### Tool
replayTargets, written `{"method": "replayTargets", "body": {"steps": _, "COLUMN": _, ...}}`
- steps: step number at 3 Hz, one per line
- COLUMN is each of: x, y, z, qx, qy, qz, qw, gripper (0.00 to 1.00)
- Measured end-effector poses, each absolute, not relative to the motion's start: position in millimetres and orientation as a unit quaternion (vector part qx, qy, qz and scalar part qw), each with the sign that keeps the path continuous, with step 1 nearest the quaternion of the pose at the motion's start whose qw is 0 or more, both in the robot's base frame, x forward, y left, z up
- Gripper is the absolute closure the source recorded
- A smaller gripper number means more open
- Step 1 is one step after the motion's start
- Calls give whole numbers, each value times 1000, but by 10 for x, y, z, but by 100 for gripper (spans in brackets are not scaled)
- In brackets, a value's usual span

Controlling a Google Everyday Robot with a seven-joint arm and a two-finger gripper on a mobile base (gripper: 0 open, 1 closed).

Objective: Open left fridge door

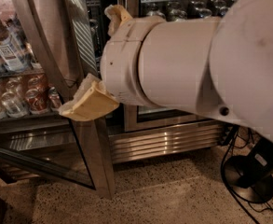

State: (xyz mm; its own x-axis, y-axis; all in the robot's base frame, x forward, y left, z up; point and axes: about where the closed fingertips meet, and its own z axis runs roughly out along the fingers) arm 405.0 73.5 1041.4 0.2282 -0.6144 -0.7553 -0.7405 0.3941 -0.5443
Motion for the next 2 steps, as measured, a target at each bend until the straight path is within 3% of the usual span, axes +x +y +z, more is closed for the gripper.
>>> {"method": "replayTargets", "body": {"steps": 2, "x": 4050, "y": 735, "z": 10414, "qx": -548, "qy": 619, "qz": 56, "qw": 561, "gripper": 0}}
